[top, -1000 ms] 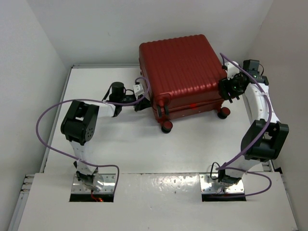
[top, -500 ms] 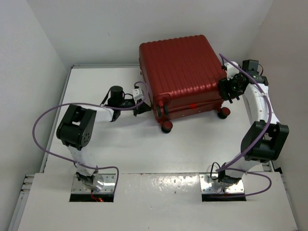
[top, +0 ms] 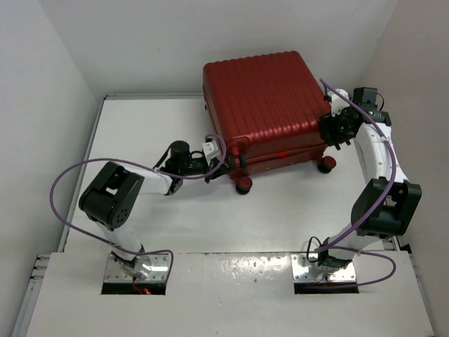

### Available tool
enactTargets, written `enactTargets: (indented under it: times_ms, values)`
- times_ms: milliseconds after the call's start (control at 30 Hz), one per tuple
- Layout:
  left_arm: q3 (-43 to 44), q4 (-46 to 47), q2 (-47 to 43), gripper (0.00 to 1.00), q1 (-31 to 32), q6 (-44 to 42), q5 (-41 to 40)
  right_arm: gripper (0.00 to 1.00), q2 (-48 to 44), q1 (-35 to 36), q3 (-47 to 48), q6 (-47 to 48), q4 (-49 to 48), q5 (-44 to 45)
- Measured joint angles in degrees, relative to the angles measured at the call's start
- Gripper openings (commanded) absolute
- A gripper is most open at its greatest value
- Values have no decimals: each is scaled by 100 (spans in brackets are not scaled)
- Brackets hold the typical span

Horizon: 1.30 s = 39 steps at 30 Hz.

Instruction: Pack the luggage

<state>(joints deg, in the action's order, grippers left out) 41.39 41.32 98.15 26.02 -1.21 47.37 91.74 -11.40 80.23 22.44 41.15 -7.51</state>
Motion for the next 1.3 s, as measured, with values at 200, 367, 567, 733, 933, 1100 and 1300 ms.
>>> enactTargets:
  times_ms: [200, 367, 567, 733, 933, 1100, 1300]
  values:
    - [-295, 761, 2, 0, 457, 1073, -929, 41, -118, 22, -50, -142, -35, 205]
    - [-308, 920, 59, 0, 573, 1604, -1154, 46, -603, -321, -599, -782, -382, 238]
    - [-258, 1040, 81, 0, 708, 1775, -1123, 40, -1235, -1047, -1473, -1829, -1038, -24]
    - [-149, 863, 109, 0, 765, 1786, -986, 46, -1296, -1375, -1886, -2282, -1381, -267]
    - [-94, 756, 109, 0, 745, 1781, -964, 11, -1147, -1499, -1860, -2461, -1508, -680]
    - [-74, 723, 109, 0, 726, 1773, -964, 7, -975, -1390, -1801, -2343, -1867, -811]
    - [-70, 739, 109, 0, 629, 1749, -973, 36, -935, -1239, -1803, -2044, -2627, -1082]
